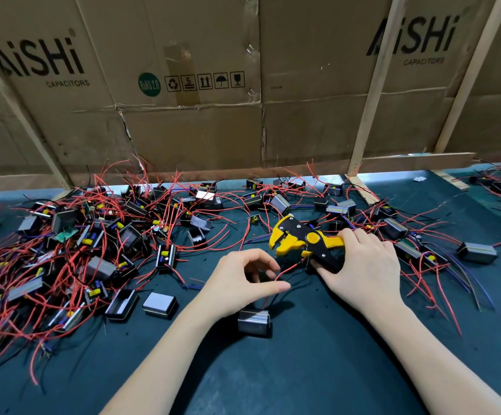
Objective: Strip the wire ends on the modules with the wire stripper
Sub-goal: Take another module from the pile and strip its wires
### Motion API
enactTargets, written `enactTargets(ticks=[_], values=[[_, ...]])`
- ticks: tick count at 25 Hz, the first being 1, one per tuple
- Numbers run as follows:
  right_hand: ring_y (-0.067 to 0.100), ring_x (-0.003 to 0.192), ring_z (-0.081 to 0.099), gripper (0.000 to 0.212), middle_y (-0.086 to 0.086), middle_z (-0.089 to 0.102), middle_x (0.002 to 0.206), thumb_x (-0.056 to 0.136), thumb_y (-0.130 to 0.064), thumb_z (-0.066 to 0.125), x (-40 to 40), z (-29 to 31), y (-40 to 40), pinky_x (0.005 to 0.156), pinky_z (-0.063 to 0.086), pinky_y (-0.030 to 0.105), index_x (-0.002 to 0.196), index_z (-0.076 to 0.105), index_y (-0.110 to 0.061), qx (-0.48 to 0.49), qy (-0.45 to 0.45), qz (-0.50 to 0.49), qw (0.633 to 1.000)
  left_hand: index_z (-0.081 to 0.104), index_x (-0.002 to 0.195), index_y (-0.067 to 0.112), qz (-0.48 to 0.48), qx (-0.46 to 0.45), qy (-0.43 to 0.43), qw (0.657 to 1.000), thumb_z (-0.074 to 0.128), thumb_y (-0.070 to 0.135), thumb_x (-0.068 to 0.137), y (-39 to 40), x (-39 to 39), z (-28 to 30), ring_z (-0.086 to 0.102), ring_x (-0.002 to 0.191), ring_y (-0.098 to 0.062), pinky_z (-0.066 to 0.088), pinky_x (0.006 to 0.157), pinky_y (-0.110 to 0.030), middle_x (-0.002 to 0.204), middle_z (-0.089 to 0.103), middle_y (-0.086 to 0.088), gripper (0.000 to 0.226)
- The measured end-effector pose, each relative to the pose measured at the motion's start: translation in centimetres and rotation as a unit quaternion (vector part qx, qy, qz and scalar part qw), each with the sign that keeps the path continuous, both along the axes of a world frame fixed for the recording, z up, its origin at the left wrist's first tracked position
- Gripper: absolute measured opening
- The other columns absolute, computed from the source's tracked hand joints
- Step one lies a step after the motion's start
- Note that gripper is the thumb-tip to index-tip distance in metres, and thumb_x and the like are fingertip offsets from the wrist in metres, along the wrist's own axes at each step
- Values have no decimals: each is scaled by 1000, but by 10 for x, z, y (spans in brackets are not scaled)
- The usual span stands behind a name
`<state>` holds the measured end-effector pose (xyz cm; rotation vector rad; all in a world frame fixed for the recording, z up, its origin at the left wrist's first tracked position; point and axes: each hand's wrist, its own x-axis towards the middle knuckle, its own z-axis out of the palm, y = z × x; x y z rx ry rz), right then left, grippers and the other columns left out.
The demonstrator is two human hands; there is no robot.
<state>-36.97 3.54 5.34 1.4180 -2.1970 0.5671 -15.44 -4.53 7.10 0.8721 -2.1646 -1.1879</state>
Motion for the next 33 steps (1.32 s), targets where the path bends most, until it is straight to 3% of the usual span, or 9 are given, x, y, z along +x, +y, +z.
enactTargets(ticks=[5,8,11,13,20,26,33], values=[[31,86,61,59,4,64,88,67,-62,72,-1,-1,0,76,37,39,95,62,-12,5,-7,-3,1000,71,81,14,-9,-9,-8,1000,76,13,83,3,-7,-1,53,60,-6,43,64,-14,66,63,9,5],[31,87,61,58,4,64,87,67,-62,72,-2,-1,0,78,38,39,94,62,-12,5,-19,-5,1000,62,84,10,-13,106,80,991,64,3,90,-2,-1,6,56,62,-11,46,58,-17,70,64,0,10],[31,86,61,56,4,64,87,67,-61,73,-2,0,1,78,38,39,92,61,-11,6,-26,-3,1000,60,87,9,21,171,148,974,59,8,95,-4,1,12,45,49,-11,37,48,-15,61,60,-2,8],[31,86,61,56,4,64,87,67,-59,74,0,0,1,78,38,39,91,61,-11,4,-27,4,1000,62,87,8,43,157,147,976,58,12,96,-5,2,12,37,44,-8,30,45,-13,52,54,2,11],[31,87,61,53,3,63,87,69,-58,74,8,3,2,76,36,38,90,60,-11,-6,-37,35,999,63,79,6,93,117,110,983,59,6,92,-5,-1,7,32,43,-10,29,45,-14,45,37,2,13],[31,84,61,50,2,62,83,68,-56,76,12,5,2,74,39,39,86,59,-12,-19,-36,47,998,64,88,4,94,95,93,987,55,7,95,-7,-1,5,34,37,-10,32,44,-14,41,49,3,12],[30,74,62,48,-1,60,73,65,-54,79,14,6,4,68,40,37,78,57,-14,-37,-25,49,998,61,84,13,85,83,89,989,54,13,97,-7,-1,1,37,35,-11,34,44,-12,40,51,1,15]])
